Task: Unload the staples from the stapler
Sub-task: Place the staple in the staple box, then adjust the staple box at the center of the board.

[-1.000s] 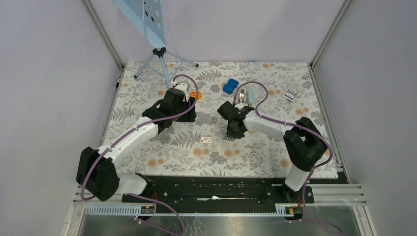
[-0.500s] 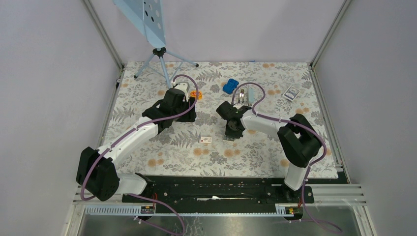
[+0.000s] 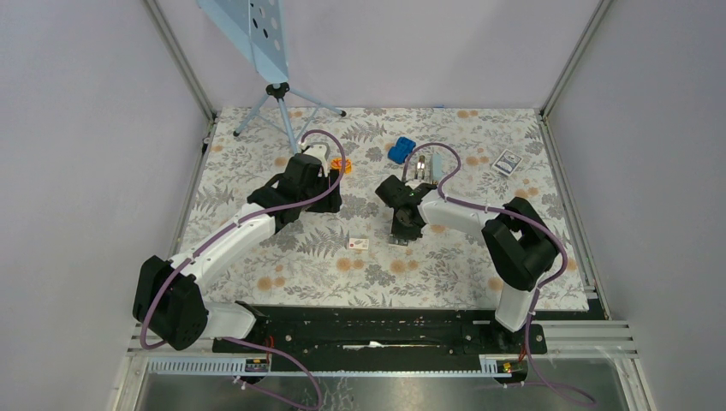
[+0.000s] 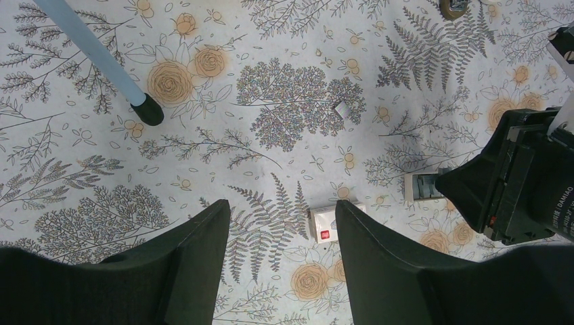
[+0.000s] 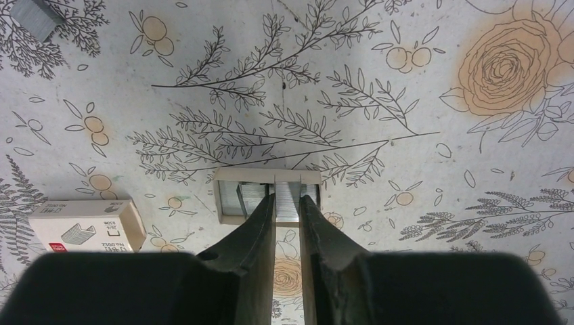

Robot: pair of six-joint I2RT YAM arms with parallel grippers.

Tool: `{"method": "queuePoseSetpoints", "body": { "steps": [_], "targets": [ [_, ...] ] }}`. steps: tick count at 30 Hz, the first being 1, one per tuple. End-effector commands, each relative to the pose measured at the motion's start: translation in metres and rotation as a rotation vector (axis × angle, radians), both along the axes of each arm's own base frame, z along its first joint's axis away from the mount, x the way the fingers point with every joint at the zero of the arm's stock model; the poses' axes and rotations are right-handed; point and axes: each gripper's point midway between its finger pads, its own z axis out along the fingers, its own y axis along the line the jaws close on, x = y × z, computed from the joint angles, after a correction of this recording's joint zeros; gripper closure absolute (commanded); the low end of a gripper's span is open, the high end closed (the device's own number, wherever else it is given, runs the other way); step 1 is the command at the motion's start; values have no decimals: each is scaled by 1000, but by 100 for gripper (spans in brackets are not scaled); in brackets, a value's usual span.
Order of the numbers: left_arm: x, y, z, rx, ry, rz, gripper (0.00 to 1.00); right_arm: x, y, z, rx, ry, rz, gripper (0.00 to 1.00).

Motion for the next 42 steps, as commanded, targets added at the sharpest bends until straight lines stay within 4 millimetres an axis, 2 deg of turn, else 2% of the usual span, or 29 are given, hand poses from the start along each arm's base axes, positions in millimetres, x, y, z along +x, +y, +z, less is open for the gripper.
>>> {"method": "queuePoseSetpoints", "body": {
  "steps": [1, 13, 20, 28, 37, 42],
  "targets": [
    [5, 3, 12, -13, -49, 10, 37, 7, -2, 17, -1, -33, -7, 78],
    [4, 2, 12, -16, -48, 6, 37, 2, -2, 12, 4, -11, 1, 76],
    [4, 2, 12, -15, -46, 6, 37, 4, 2, 18, 24, -25, 1, 69],
    [4, 2, 12, -16, -47, 5, 37, 7, 7, 25, 50, -36, 5, 69],
    [4, 2, 12, -16, -50, 10, 37, 10, 5, 50, 76, -95, 21, 65],
    [4, 4, 13, -11, -53, 16, 37, 14, -6, 60, 26, -136, 67, 62]
  ]
}}
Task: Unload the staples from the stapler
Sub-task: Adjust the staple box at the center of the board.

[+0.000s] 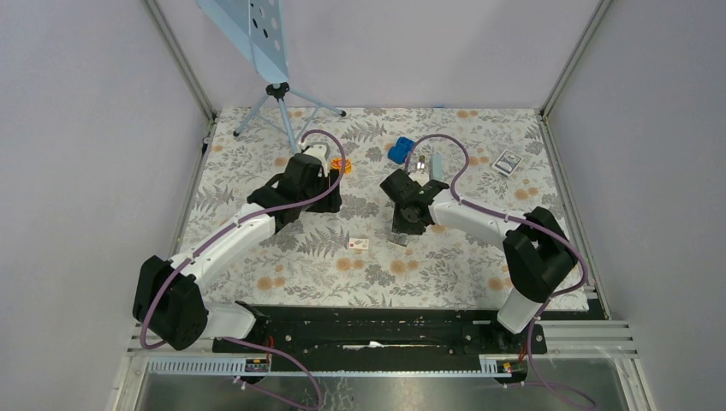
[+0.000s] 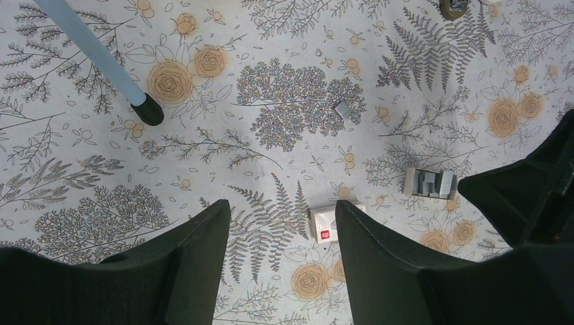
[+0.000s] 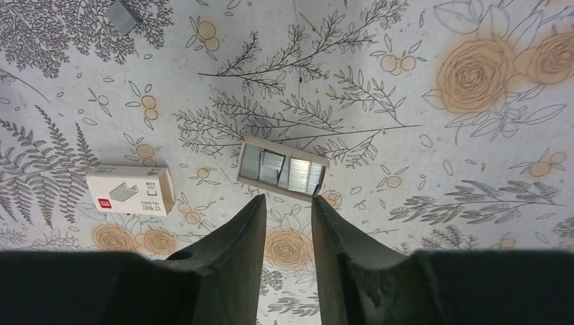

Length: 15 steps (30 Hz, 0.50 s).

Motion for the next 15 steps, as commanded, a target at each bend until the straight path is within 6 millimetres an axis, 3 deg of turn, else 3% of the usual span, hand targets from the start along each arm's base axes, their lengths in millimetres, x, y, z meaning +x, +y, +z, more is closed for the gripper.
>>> {"method": "queuePoseSetpoints", "body": {
  "steps": [1, 7, 10, 15],
  "targets": [
    [5, 4, 13, -11, -54, 17, 37, 13, -12, 28, -42, -84, 47, 61],
    [4, 4, 14, -13, -58, 17, 37, 18, -25, 38, -121, -136, 212, 56],
    [5, 6, 16, -12, -64, 26, 37, 16, -24, 42, -134, -151, 341, 40],
    [5, 14, 22, -8, -92, 69, 37, 14, -21, 44, -140, -183, 502, 25]
  ]
}}
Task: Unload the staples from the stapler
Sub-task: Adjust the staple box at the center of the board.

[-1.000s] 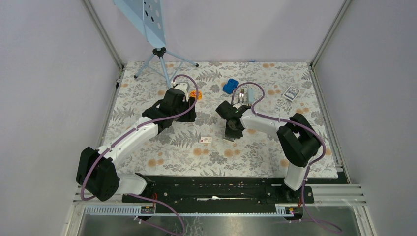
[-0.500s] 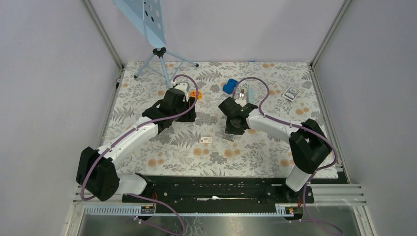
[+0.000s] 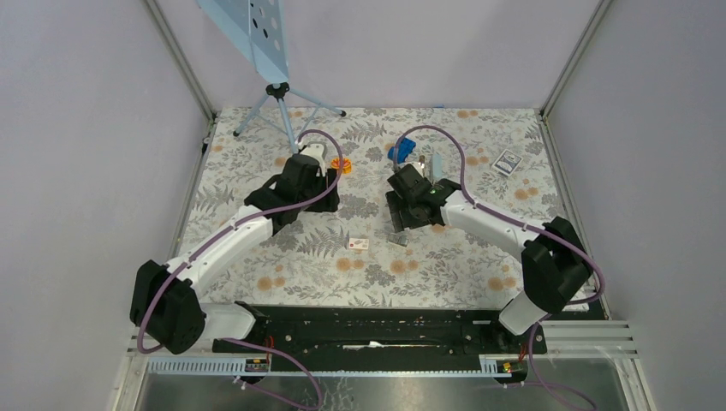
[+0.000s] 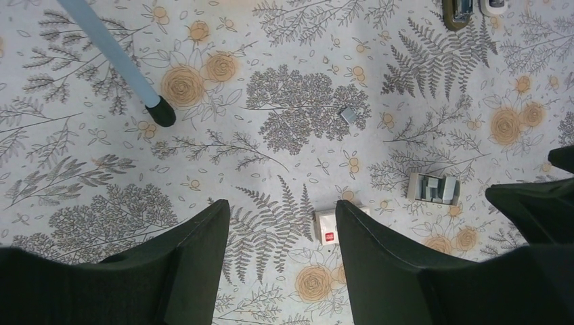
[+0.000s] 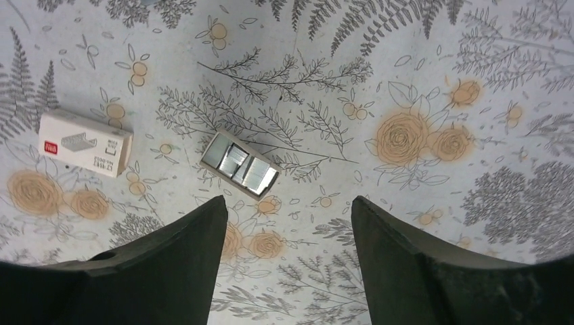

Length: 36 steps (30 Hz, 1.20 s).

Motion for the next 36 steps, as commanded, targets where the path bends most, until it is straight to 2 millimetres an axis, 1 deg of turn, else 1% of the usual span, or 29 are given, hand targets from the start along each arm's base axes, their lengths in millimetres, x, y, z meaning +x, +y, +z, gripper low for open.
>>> {"method": "queuePoseSetpoints", "body": {
  "steps": [1, 6, 9, 12, 13, 16, 19, 24, 28, 30, 33, 36],
  "targets": [
    [3, 12, 19, -13, -79, 61, 36, 3, 1, 14, -18, -55, 204, 24],
    [-2, 15, 22, -24, -73, 74, 36, -2, 5, 5, -50, -17, 345, 19],
    [-5, 23, 24, -8, -76, 93, 35, -1, 9, -1, -56, -9, 386, 18],
    [-9, 33, 28, 3, -88, 121, 34, 3, 12, -2, -57, -30, 431, 17],
    [-10, 36, 28, 3, -90, 131, 32, 3, 15, -1, -43, -39, 446, 16],
    [-9, 43, 23, -17, -69, 153, 30, 3, 25, 4, 13, -86, 486, 13],
    [-6, 53, 13, -35, -24, 185, 30, 3, 30, 5, 41, -123, 527, 10],
    [0, 75, 3, -61, 25, 249, 30, 1, 27, 3, 10, -130, 589, 8],
    [2, 92, -6, -51, 45, 291, 30, -5, 20, -10, -31, -101, 652, 7],
    [2, 96, -9, -48, 53, 300, 30, -6, 18, -16, -51, -76, 671, 7],
    [1, 94, -12, -57, 60, 295, 30, -6, 16, -22, -78, -55, 687, 7],
    [1, 92, -15, -69, 67, 294, 30, -3, 16, -23, -96, -50, 702, 7]
  ]
}}
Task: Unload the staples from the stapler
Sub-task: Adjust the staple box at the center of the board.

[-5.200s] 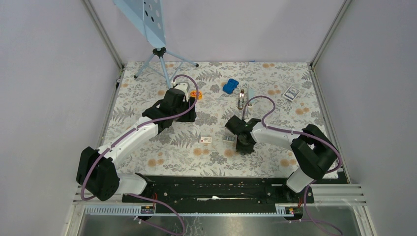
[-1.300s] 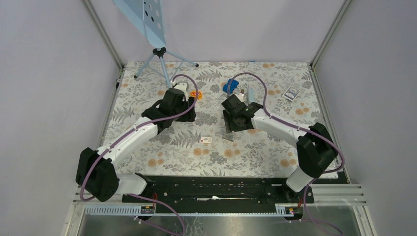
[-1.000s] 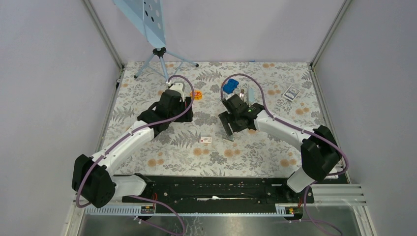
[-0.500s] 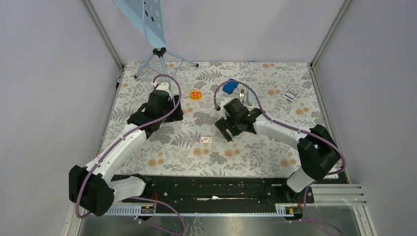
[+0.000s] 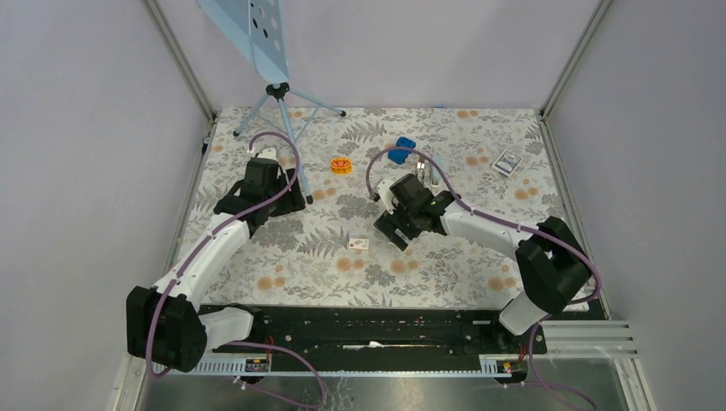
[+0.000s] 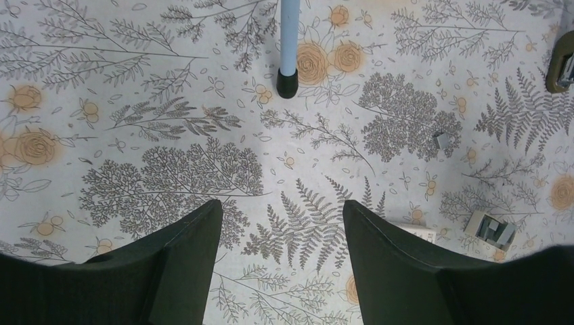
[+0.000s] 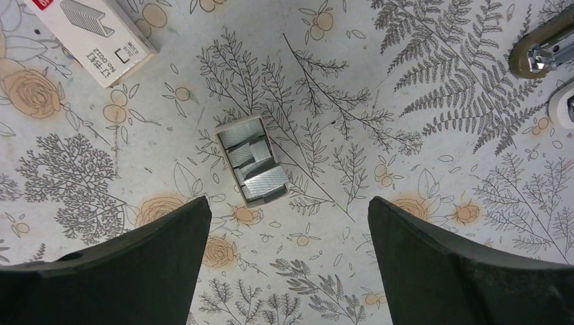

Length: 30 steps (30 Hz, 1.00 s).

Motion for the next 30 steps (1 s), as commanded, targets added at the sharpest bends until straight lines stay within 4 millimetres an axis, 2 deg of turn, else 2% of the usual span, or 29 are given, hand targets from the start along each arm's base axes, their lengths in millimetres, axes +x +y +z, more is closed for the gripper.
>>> {"method": "queuePoseSetpoints", "body": {
  "steps": [1, 9, 18, 30],
  "targets": [
    [2, -6, -2, -38, 1, -9, 30, 3, 2, -1, -29, 9, 61, 7],
    [4, -11, -3, -58, -1, -21, 30, -5, 10, -12, -41, 109, 115, 6],
    [4, -11, -3, -63, -1, -23, 30, -10, 10, -25, -67, 148, 164, 5],
    [5, -12, -4, -73, -1, -28, 32, -9, 7, -35, -128, 168, 246, 15]
  ]
}}
